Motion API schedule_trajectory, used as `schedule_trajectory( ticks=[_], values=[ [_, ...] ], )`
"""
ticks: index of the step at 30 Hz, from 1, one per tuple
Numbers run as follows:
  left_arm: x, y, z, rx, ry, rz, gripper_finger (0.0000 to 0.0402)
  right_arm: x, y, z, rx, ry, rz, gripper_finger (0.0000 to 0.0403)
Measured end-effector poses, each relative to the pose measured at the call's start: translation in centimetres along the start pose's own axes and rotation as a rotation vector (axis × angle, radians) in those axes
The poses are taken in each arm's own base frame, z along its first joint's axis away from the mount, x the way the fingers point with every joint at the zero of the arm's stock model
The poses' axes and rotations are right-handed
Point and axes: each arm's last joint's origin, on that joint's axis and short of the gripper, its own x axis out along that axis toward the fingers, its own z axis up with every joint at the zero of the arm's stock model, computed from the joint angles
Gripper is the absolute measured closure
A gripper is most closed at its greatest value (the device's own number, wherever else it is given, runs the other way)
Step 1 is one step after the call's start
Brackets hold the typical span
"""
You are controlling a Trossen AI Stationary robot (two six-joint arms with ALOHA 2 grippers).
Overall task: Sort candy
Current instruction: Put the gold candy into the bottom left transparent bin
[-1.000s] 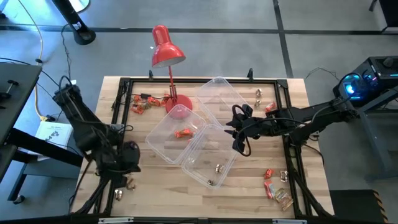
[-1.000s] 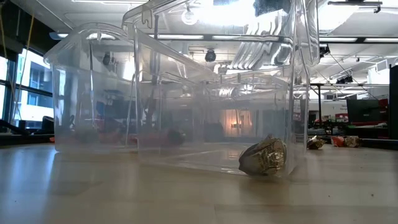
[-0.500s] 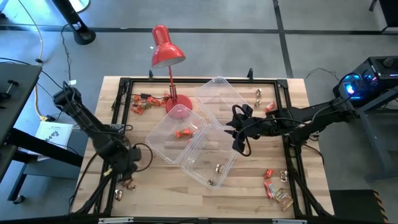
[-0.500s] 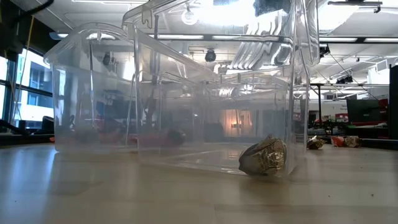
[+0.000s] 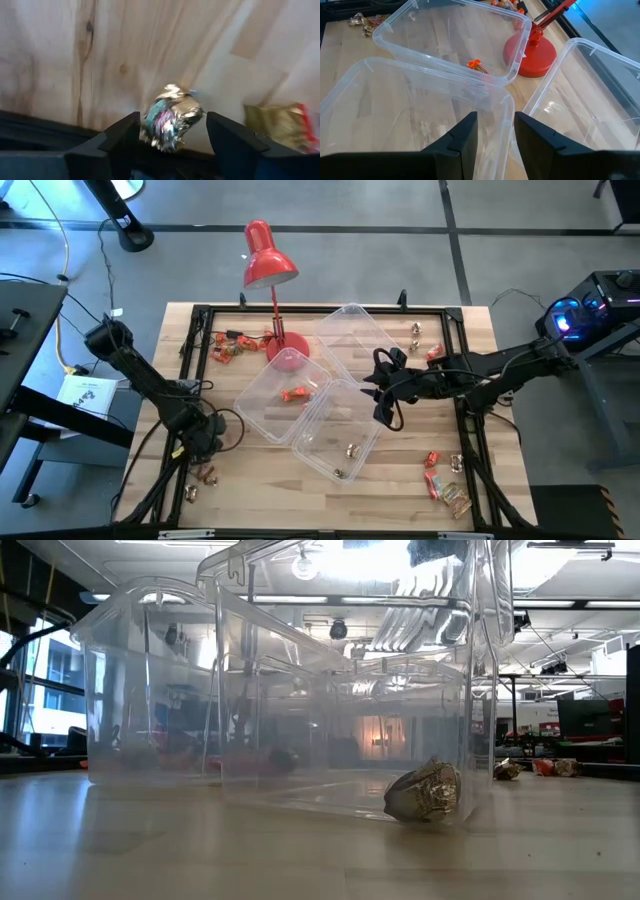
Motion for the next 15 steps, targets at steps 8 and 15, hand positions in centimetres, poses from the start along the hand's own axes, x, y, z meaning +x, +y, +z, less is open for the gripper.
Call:
schedule_trajectory(
  ticks=[8, 15],
  values=[
    [-0.5, -0.6, 0.1, 0.004, 0.015, -0.063, 0.0296, 0.0, 0.0, 0.0, 0.000, 0.000, 0.000, 0.0279],
    [-3.5, -2.4, 0.6, -0.008, -0.092, -0.150, 0.0388, 0.0, 0.0, 0.0, 0.001, 0.001, -0.001, 0.0279]
  ],
)
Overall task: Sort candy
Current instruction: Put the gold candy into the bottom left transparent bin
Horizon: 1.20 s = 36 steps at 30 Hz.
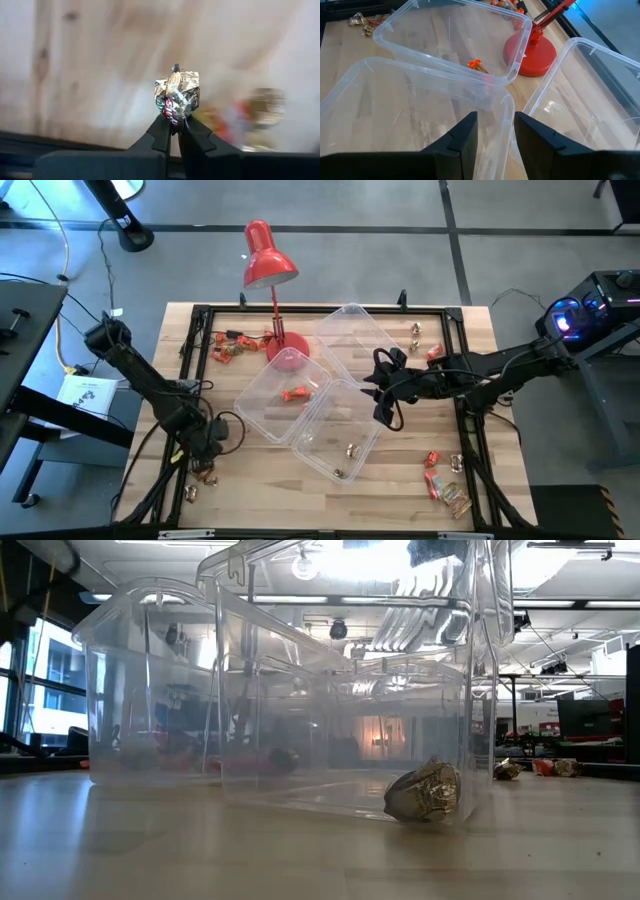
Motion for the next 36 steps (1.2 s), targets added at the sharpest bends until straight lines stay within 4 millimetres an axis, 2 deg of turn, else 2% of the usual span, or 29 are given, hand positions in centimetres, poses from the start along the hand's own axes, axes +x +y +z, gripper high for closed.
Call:
schedule_trajectory(
  ticks=[3, 6, 8, 12, 14, 17, 21, 24, 27, 31, 36],
  values=[
    [-2.9, -1.9, 0.1, 0.083, -0.055, -0.117, 0.0397, 0.0, 0.0, -0.1, 0.016, 0.005, -0.002, 0.0279],
    [-7.4, -4.0, 0.0, 0.220, -0.173, -0.280, 0.0397, 0.0, 0.0, -0.1, 0.016, 0.011, -0.004, 0.0279],
    [-10.7, -4.8, 0.2, 0.256, -0.317, -0.343, 0.0399, 0.0, -0.1, -0.1, 0.016, 0.010, -0.008, 0.0279],
    [-16.5, -5.3, 2.2, 0.256, -0.749, -0.291, 0.0400, 0.0, -0.2, -0.1, 0.014, -0.006, -0.051, 0.0279],
    [-18.0, -5.5, 4.2, 0.297, -0.875, -0.229, 0.0401, 0.0, -0.3, 0.0, 0.015, -0.007, -0.056, 0.0279],
    [-18.0, -6.0, 8.0, 0.410, -0.929, -0.164, 0.0401, 0.1, -0.4, 0.0, 0.020, -0.011, -0.060, 0.0279],
    [-15.4, -5.9, 13.5, 0.570, -0.895, -0.027, 0.0400, 0.1, -0.5, 0.1, 0.023, -0.030, -0.097, 0.0279],
    [-13.9, -5.0, 17.3, 0.602, -0.903, 0.039, 0.0390, 0.1, -0.5, 0.3, 0.035, -0.050, -0.118, 0.0279],
    [-13.0, -4.2, 20.3, 0.600, -0.932, -0.009, 0.0373, 0.1, -0.5, 0.5, 0.040, -0.073, -0.122, 0.0279],
    [-12.7, -3.7, 21.7, 0.571, -0.896, -0.115, 0.0338, 0.1, -0.5, 0.6, 0.042, -0.084, -0.136, 0.0279],
    [-14.0, -3.9, 21.5, 0.557, -0.851, -0.123, 0.0281, 0.0, -0.6, 0.6, 0.042, -0.092, -0.158, 0.0279]
  ],
)
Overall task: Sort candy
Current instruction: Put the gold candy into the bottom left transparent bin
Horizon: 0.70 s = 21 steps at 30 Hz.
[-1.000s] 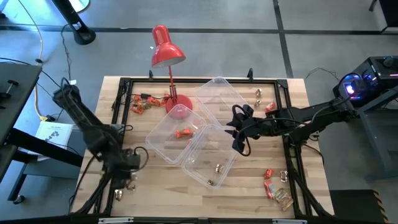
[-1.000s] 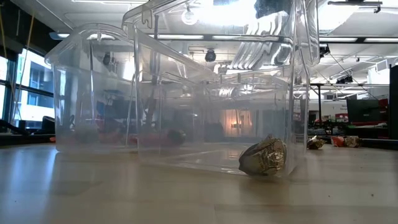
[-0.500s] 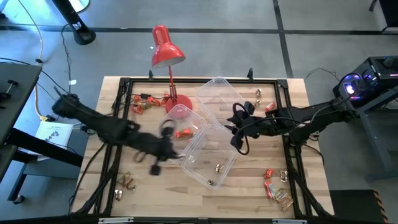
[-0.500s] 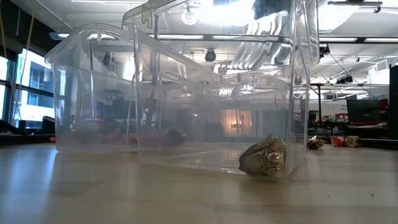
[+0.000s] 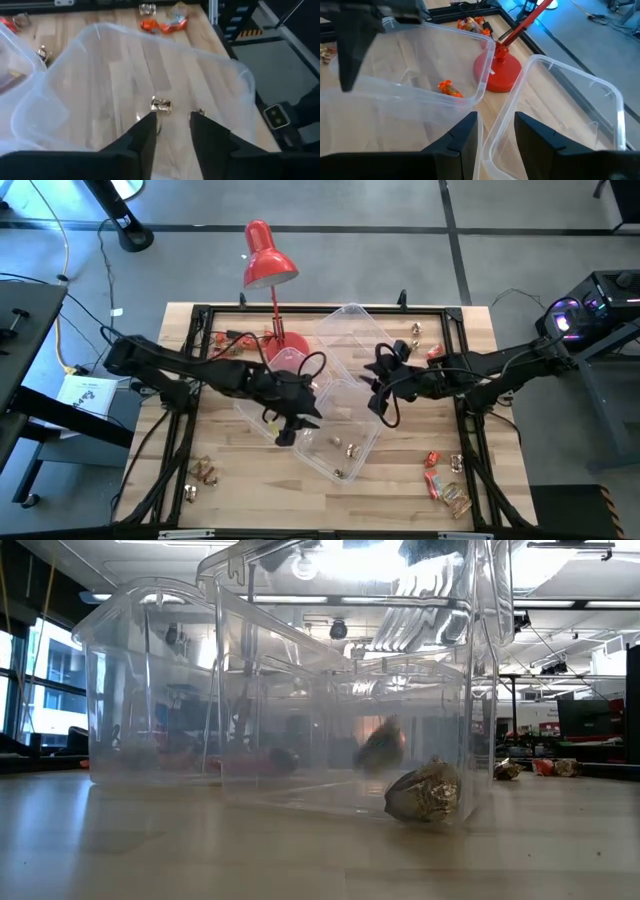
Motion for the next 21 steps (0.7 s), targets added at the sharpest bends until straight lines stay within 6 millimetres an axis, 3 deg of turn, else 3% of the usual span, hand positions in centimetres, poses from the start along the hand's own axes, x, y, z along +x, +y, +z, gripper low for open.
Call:
schedule_trajectory(
  ticks=[5, 9, 15, 18, 21],
  values=[
    [-2.9, -1.5, 0.1, -0.113, 0.126, -0.131, 0.0241, 0.0, 0.0, 0.0, -0.009, -0.001, -0.005, 0.0279],
    [-5.9, -4.8, -1.6, -0.226, 0.252, -0.183, 0.0238, 0.0, 0.0, -0.1, -0.004, 0.005, -0.007, 0.0279],
    [-9.1, -11.3, -6.6, -0.342, 0.263, -0.062, 0.0252, 0.0, -0.1, -0.2, 0.035, 0.021, -0.014, 0.0279],
    [-8.9, -14.4, -10.4, -0.378, 0.324, -0.037, 0.0254, 0.0, -0.1, -0.3, 0.023, 0.024, -0.015, 0.0279],
    [-7.4, -16.8, -14.4, -0.350, 0.397, -0.047, 0.0255, 0.0, -0.2, -0.3, 0.008, 0.024, -0.016, 0.0279]
  ],
)
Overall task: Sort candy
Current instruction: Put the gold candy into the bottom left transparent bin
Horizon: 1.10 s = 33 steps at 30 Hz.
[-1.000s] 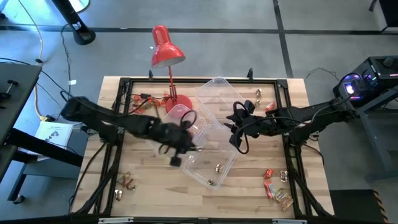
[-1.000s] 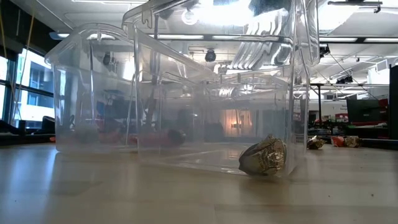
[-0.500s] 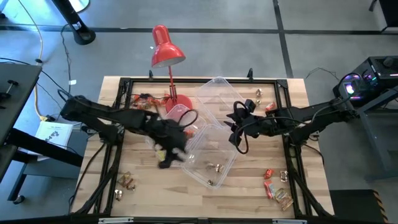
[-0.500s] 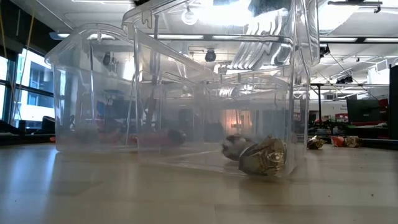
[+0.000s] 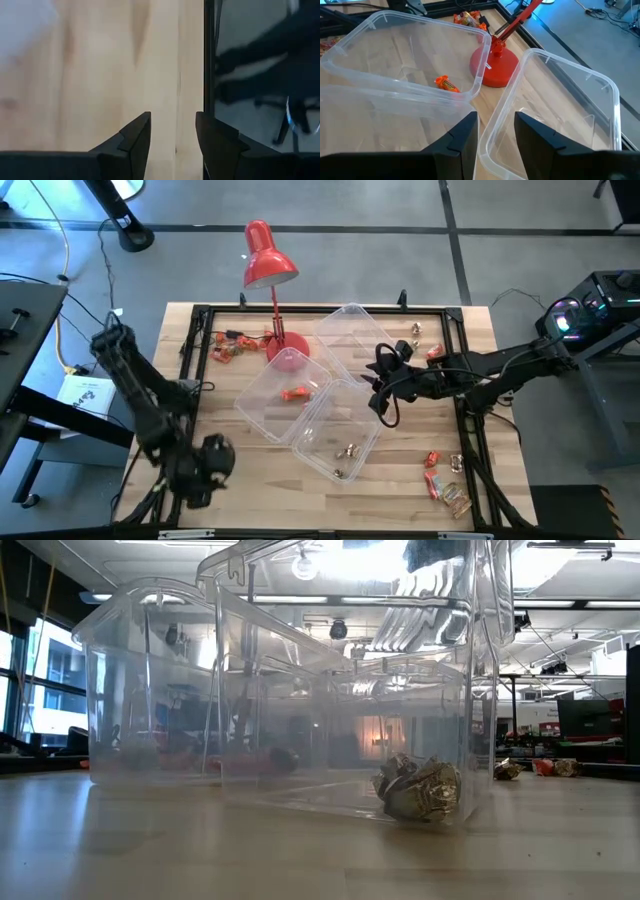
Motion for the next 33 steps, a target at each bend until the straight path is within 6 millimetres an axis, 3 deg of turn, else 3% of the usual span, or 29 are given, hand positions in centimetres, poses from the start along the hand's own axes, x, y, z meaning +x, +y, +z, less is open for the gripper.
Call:
schedule_trajectory(
  ticks=[4, 7, 15, 25, 29, 31, 33],
  values=[
    [4.3, 0.0, -3.1, -0.014, 0.156, 0.007, 0.0255, 0.0, -0.1, 0.0, 0.006, 0.001, -0.002, 0.0279],
    [6.0, 0.4, -4.6, -0.048, 0.299, 0.059, 0.0255, 0.0, -0.1, 0.0, 0.008, 0.002, -0.002, 0.0279],
    [7.0, 0.3, -6.3, -0.094, 0.336, 0.171, 0.0255, 0.0, -0.1, 0.0, 0.008, 0.003, -0.003, 0.0279],
    [10.2, 0.7, -7.5, -0.098, 0.403, 0.308, 0.0255, 0.0, -0.1, 0.0, 0.007, 0.004, -0.003, 0.0279],
    [10.1, 0.6, -7.1, -0.121, 0.426, 0.313, 0.0275, 0.0, -0.1, 0.0, 0.021, 0.005, -0.003, 0.0279],
    [9.4, 0.3, -6.3, -0.125, 0.415, 0.314, 0.0311, 0.0, -0.1, 0.0, 0.026, 0.007, 0.000, 0.0279],
    [7.4, -0.4, -4.7, -0.124, 0.361, 0.244, 0.0360, 0.0, -0.1, -0.1, 0.033, 0.011, -0.002, 0.0279]
  ],
)
